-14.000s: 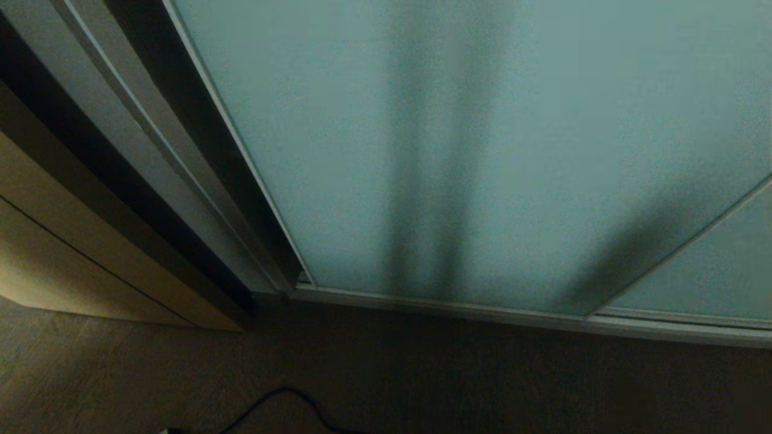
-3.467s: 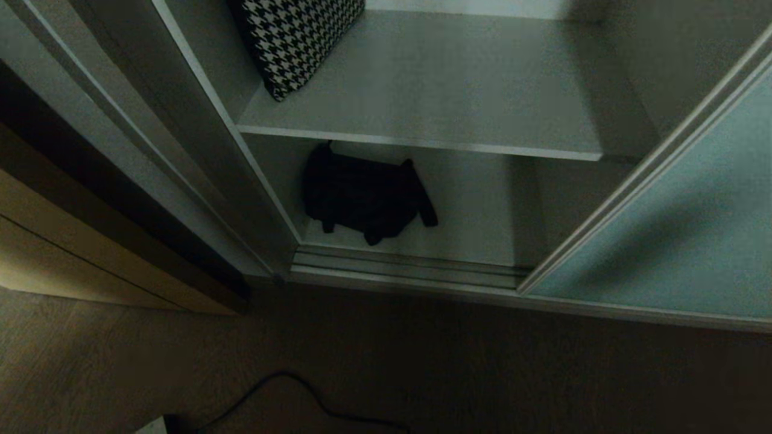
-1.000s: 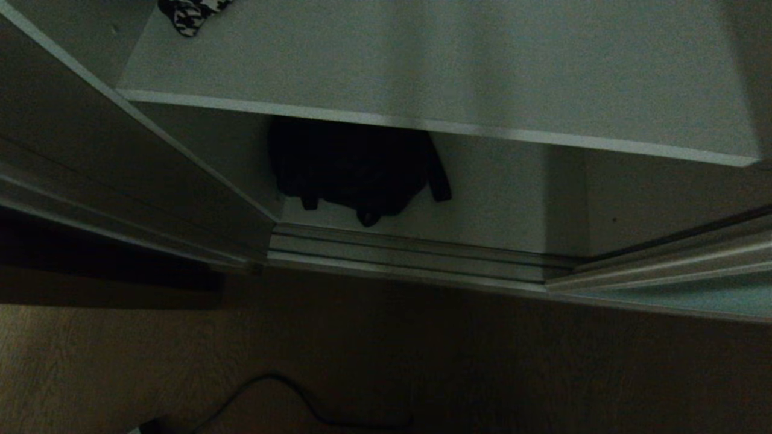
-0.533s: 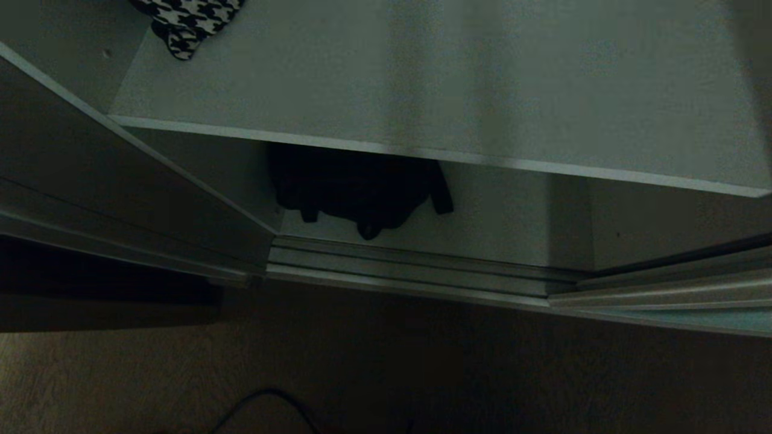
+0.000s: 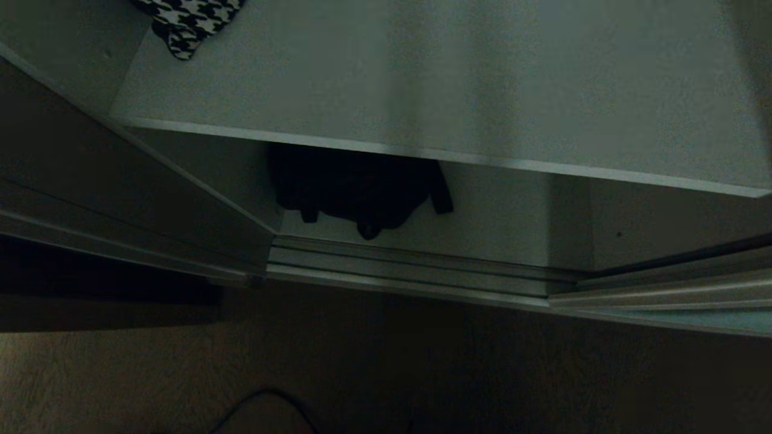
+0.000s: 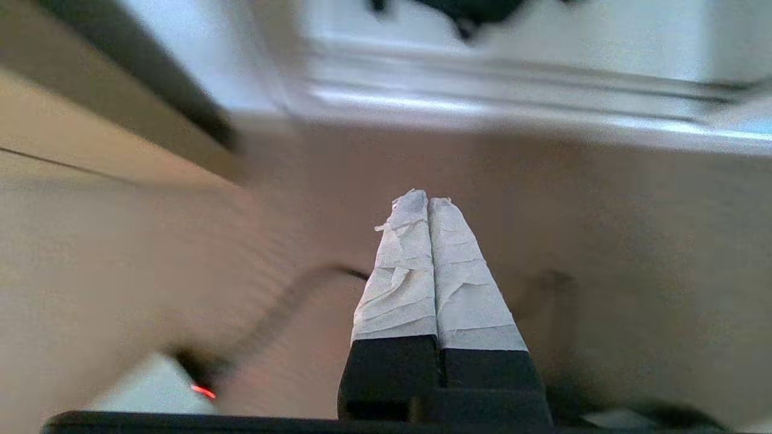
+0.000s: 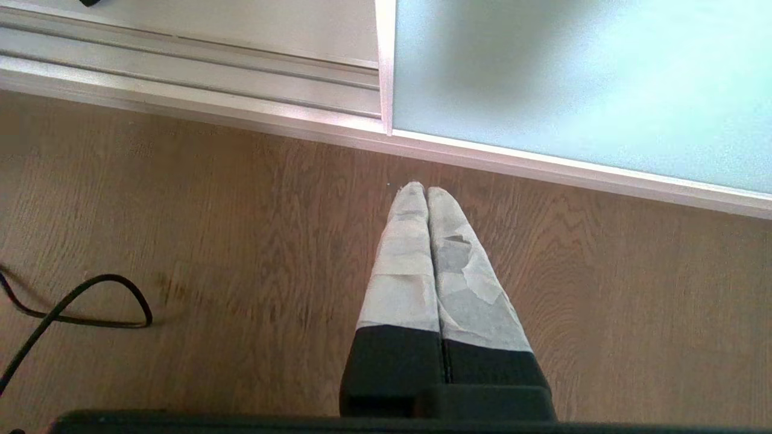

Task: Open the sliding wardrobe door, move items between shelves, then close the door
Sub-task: Place the bag on the higher shelf

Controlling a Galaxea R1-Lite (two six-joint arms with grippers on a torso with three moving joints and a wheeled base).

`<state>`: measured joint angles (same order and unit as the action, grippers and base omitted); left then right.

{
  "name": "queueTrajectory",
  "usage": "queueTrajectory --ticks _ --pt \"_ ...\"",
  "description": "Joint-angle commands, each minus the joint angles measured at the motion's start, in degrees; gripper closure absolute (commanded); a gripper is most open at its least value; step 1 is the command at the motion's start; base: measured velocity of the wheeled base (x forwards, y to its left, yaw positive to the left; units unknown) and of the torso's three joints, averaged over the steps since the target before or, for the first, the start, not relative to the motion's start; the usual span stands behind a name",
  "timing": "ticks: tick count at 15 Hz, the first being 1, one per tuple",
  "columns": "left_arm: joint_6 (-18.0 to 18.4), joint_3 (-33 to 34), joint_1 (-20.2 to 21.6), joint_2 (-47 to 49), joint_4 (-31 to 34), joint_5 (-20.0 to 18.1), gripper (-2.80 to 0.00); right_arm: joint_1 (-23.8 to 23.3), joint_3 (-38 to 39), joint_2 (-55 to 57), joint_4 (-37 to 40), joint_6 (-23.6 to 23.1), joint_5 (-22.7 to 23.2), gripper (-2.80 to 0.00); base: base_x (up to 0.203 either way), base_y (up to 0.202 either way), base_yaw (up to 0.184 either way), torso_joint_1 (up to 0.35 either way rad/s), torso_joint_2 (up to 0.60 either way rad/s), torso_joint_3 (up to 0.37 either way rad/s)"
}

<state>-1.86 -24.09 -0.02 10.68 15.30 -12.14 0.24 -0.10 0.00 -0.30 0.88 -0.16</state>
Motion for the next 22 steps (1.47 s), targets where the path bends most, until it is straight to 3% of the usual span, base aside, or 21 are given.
queueTrajectory --ticks 1,3,5,9,17,22 --pt "-3.48 -3.19 -0.15 13.69 0.19 -3.52 0.00 0.02 0.01 -0.09 -0.05 0.00 -0.02 0.00 0.000 0.000 0.000 0.000 0.00 0.000" --pt "-8.68 -5.63 -0.28 22.17 -0.16 -10.06 0.00 0.02 0.01 -0.09 -0.03 0.00 -0.02 0.00 0.000 0.000 0.000 0.000 0.00 0.000" --pt "-14.48 -6.51 -0.37 27.16 0.82 -19.55 0.00 0.02 0.01 -0.09 -0.01 0.00 -0.02 0.00 0.000 0.000 0.000 0.000 0.00 0.000" --pt "-16.44 -5.32 -0.36 31.63 9.96 -29.79 0.00 0.02 0.01 -0.09 0.04 0.00 -0.02 0.00 0.000 0.000 0.000 0.000 0.00 0.000" --pt "-15.66 -3.40 -0.90 54.68 2.84 -32.83 0.00 0.02 0.01 -0.09 0.04 0.00 -0.02 0.00 0.000 0.000 0.000 0.000 0.00 0.000" --pt "-16.01 -11.25 -4.02 74.21 -4.95 -32.64 0.00 0.02 0.01 -0.09 0.01 0.00 -0.02 0.00 0.000 0.000 0.000 0.000 0.00 0.000"
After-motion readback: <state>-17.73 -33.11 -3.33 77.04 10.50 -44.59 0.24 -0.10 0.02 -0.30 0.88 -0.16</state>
